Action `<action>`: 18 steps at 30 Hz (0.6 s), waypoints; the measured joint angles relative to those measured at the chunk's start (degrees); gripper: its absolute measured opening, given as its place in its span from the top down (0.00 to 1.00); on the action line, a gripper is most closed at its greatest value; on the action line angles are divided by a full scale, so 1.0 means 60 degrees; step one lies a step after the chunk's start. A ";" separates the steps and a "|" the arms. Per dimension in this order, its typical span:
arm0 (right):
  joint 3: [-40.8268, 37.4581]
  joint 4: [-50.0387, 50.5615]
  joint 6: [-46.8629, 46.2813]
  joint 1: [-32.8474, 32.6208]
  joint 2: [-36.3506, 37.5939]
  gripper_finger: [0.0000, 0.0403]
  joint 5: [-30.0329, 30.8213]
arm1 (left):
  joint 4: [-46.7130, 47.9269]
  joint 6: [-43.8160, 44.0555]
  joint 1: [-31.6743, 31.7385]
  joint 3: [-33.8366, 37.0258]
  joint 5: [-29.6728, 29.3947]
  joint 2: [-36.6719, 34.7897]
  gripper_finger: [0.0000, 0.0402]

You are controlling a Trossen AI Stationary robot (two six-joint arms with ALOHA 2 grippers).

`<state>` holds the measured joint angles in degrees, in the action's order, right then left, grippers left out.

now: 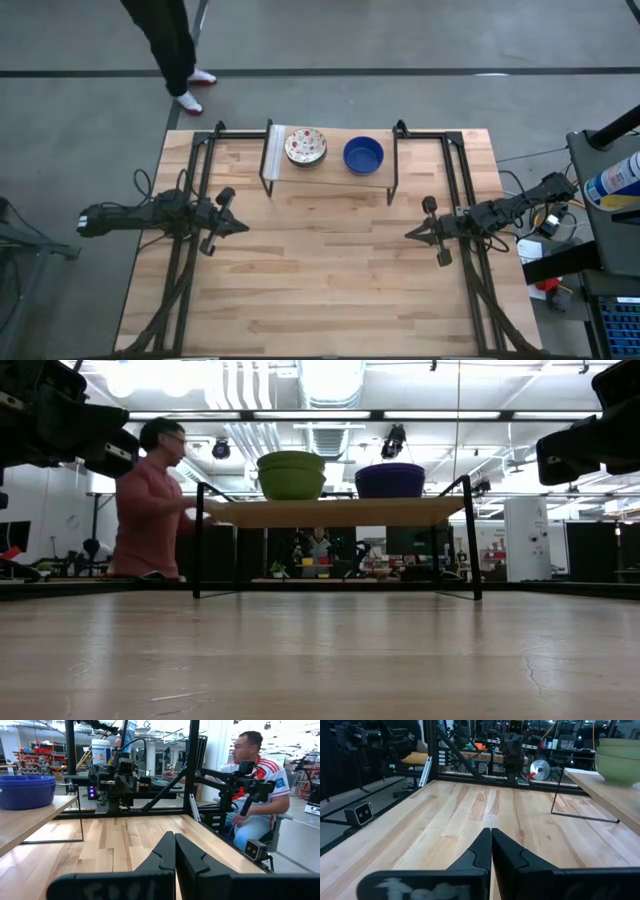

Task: Pick & Place Mini bowls
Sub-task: Return to home position

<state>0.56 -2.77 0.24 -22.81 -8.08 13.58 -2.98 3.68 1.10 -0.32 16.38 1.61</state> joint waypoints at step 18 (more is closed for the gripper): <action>0.0000 -0.0003 -0.0056 -0.0007 0.0000 0.98 0.0001 | 0.0000 0.0000 0.0000 0.0000 0.0001 0.0000 1.00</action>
<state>0.56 -2.79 -0.09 -22.85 -8.08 13.59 -2.98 3.68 1.10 -0.32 16.39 1.61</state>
